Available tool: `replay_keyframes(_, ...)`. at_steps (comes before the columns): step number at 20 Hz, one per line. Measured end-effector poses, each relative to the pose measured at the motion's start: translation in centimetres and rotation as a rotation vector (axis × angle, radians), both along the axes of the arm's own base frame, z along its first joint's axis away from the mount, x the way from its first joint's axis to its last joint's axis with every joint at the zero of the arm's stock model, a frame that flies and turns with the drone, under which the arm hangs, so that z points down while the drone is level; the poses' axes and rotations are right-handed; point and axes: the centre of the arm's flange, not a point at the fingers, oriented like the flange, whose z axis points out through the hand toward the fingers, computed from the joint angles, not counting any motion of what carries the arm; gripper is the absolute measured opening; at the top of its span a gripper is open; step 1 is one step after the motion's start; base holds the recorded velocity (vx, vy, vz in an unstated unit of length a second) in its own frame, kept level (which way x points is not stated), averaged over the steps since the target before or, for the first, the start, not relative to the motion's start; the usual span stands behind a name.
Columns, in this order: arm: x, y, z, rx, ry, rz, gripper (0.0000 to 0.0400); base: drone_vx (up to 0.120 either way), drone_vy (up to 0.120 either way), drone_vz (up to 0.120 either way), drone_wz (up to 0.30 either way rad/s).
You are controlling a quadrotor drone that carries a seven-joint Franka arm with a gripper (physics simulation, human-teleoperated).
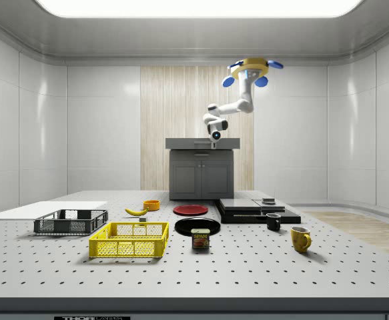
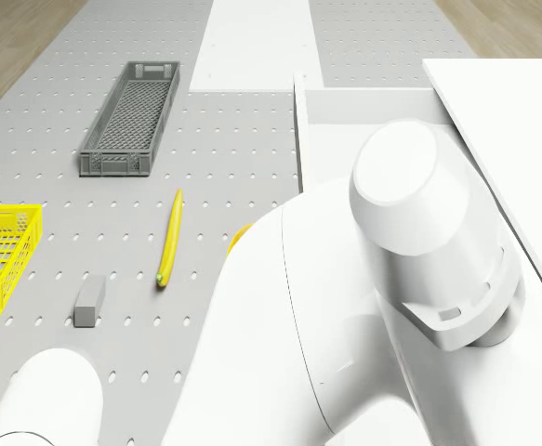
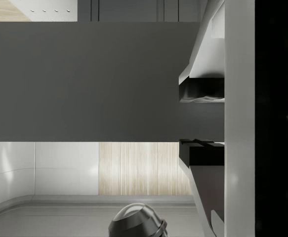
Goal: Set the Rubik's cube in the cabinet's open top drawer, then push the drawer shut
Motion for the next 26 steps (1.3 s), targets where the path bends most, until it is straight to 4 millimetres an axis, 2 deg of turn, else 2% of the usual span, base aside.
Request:
replay_keyframes(3, 0.0, 0.3, 0.0, -0.003, 0.000, -0.001, 0.0106, 0.000, -0.053, 0.000, 0.000)
replay_keyframes(8, 0.0, 2.0, 0.1, -0.006, 0.001, -0.001, 0.0105, 0.000, 0.000, 0.000, 0.000)
replay_keyframes(23, -0.3, 9.6, 0.2, -0.007, 0.013, -0.001, 0.0105, 0.000, 0.000, 0.000, 0.000)
replay_keyframes(24, -1.6, 9.9, 0.7, -0.007, 0.051, 0.001, 0.0105, 0.000, 0.000, 0.000, 0.000)
replay_keyframes(26, -1.4, 10.9, 0.6, -0.007, 0.038, 0.000, 0.0105, 0.000, 0.000, 0.000, 0.000)
